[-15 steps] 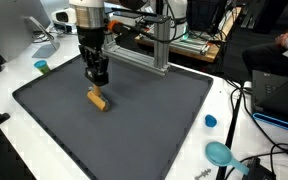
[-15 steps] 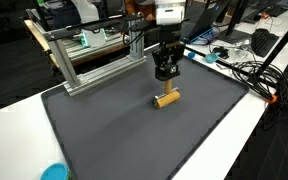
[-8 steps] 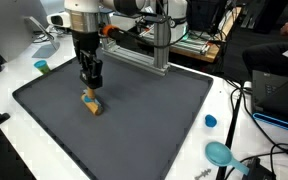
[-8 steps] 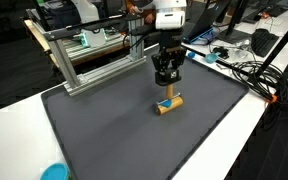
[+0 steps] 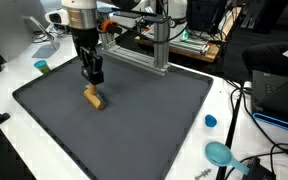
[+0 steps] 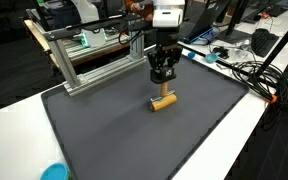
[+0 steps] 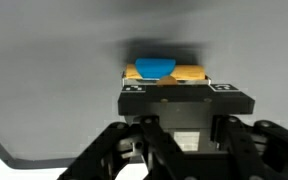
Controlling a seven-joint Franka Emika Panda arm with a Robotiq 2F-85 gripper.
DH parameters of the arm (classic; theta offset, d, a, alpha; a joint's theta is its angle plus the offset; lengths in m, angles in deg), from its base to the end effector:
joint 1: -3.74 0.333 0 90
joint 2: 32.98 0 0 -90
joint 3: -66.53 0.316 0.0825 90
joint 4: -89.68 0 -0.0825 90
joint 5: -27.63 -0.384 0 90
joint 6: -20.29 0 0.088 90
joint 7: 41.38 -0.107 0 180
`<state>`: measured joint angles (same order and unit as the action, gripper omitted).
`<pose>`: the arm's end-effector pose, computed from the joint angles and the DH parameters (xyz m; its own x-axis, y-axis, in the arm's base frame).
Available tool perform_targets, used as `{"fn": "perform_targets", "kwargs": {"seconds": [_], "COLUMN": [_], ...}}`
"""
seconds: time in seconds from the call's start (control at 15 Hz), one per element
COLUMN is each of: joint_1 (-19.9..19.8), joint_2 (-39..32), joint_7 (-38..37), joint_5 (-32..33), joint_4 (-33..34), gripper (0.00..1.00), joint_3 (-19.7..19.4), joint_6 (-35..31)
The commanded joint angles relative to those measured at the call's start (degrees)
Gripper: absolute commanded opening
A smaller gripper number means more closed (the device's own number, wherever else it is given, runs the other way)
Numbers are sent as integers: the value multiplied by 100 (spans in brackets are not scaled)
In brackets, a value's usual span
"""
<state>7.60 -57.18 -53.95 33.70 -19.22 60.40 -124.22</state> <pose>0.6487 -0.0201 0.2991 0.9648 -0.1524 0.2143 -0.1720 -0.9822 0.0760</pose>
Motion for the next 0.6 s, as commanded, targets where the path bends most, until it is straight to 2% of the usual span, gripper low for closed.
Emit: {"fn": "perform_targets", "kwargs": {"seconds": [0.0, 0.27, 0.53], "joint_1": [-143, -153, -151], "joint_2": [181, 214, 111], "joint_7": [383, 555, 282], "joint_5": [20, 42, 84], "joint_4": [-131, -134, -101], "gripper": [23, 23, 23], "joint_3": [85, 128, 60], "joint_6": [692, 1142, 775]}}
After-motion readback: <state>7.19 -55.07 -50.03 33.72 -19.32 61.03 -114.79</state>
